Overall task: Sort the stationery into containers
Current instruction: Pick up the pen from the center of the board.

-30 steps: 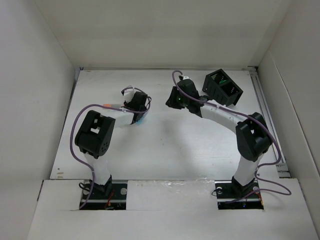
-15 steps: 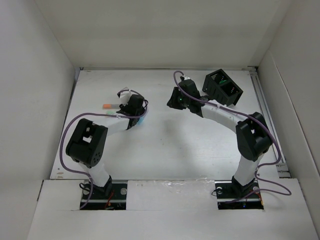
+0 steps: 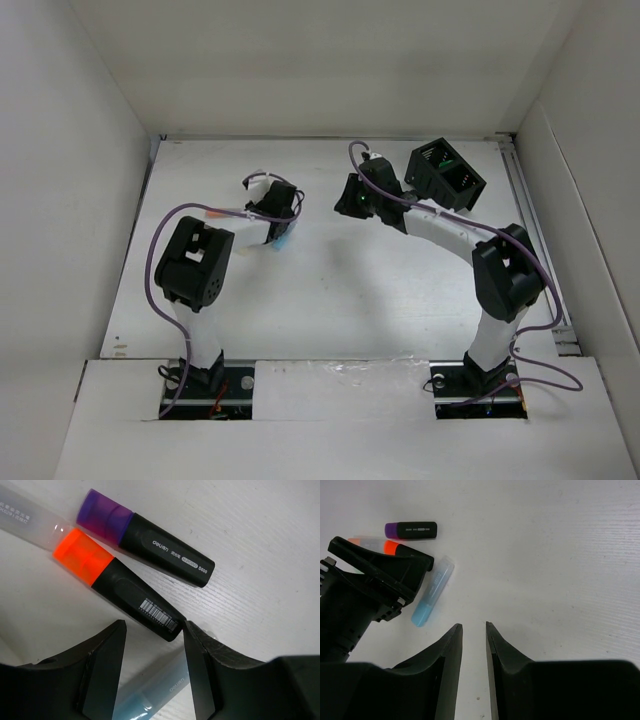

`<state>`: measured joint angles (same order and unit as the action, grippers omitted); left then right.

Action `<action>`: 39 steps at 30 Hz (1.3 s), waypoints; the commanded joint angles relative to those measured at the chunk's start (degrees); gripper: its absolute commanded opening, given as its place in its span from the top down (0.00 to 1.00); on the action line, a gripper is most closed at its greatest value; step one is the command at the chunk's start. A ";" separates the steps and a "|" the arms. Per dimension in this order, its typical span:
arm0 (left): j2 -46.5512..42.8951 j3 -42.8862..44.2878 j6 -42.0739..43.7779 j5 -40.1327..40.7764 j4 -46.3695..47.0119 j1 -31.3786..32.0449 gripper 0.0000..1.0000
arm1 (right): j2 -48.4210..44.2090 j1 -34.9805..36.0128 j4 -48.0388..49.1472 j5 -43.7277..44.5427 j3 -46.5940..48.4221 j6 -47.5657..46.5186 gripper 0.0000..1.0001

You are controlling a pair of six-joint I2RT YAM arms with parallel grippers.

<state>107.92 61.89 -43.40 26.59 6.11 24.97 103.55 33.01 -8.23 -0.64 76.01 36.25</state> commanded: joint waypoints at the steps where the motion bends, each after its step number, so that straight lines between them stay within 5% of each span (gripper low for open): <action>1: -0.08 1.13 -0.90 -1.09 -1.01 -1.50 0.53 | -1.42 -0.58 1.20 -0.94 -0.07 -0.04 0.69; 26: 4.66 8.86 -0.20 0.22 -10.42 -2.03 0.43 | -1.95 -0.58 1.20 -3.84 -0.07 -0.04 0.67; 31: 5.20 10.18 1.03 -1.62 -12.09 -2.56 0.54 | -2.47 -0.58 1.20 -3.84 -0.60 -0.04 0.67; 39: -4.11 -3.25 2.17 -5.40 -9.10 -2.56 0.76 | -3.00 -1.11 1.20 -4.36 -0.60 -0.04 0.67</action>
<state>107.61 63.44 -42.19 24.34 -0.47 22.50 103.53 32.29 -8.36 -4.54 75.90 36.25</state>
